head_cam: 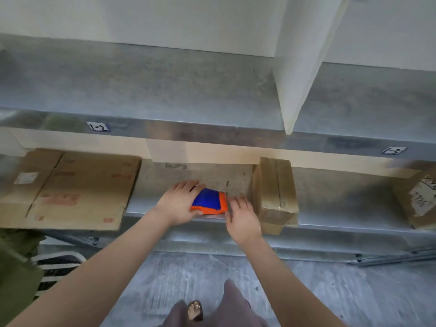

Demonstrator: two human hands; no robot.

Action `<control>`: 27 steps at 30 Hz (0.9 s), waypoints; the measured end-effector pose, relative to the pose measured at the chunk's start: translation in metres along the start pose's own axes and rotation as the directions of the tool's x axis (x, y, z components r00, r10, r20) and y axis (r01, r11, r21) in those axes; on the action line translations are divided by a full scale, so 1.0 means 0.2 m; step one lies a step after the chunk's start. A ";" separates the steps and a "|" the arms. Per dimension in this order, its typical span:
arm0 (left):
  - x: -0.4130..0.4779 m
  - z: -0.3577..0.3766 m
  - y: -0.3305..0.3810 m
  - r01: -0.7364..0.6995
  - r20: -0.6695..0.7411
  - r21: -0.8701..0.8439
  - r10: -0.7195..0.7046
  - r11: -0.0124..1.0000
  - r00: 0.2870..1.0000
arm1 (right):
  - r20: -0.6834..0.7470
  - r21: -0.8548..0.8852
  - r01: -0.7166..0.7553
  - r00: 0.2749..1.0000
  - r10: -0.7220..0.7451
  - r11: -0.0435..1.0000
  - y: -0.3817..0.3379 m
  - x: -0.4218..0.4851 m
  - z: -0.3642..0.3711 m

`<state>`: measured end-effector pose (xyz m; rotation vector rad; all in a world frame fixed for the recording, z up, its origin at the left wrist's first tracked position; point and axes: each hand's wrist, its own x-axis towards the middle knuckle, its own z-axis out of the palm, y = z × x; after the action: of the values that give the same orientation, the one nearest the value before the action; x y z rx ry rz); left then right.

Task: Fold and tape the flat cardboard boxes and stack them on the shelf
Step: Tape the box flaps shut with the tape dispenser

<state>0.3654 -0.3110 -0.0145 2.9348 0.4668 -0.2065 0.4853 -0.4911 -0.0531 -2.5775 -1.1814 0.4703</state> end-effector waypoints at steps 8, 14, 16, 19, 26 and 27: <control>0.12 0.00 -0.04 -0.002 0.094 -0.232 0.025 0.973 0.995 | 0.033 0.086 -0.138 0.990 0.136 0.987 0.04 0.01 0.07; 0.12 -0.03 -0.07 -0.015 0.171 -0.249 0.059 0.968 0.983 | 0.041 0.150 -0.191 0.981 0.187 0.970 0.06 0.00 0.08; 0.10 -0.04 -0.09 -0.019 0.167 -0.243 0.061 0.970 0.984 | 0.050 0.161 -0.195 0.981 0.189 0.968 0.06 -0.01 0.09; 0.07 -0.03 -0.09 -0.009 0.165 -0.247 0.051 0.969 0.985 | 0.063 0.160 -0.194 0.980 0.186 0.968 0.07 -0.01 0.09; -0.02 -0.05 -0.15 0.021 0.114 -0.250 0.007 0.968 0.993 | 0.033 0.118 -0.183 0.983 0.180 0.976 0.07 0.00 0.11; -0.02 -0.05 -0.14 0.009 0.101 -0.261 0.018 0.965 0.995 | 0.028 0.114 -0.183 0.983 0.181 0.976 0.06 0.00 0.11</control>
<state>0.3539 -0.2834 -0.0075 2.6534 0.4362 -0.2711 0.4850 -0.4972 -0.0784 -2.5957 -0.8978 0.5840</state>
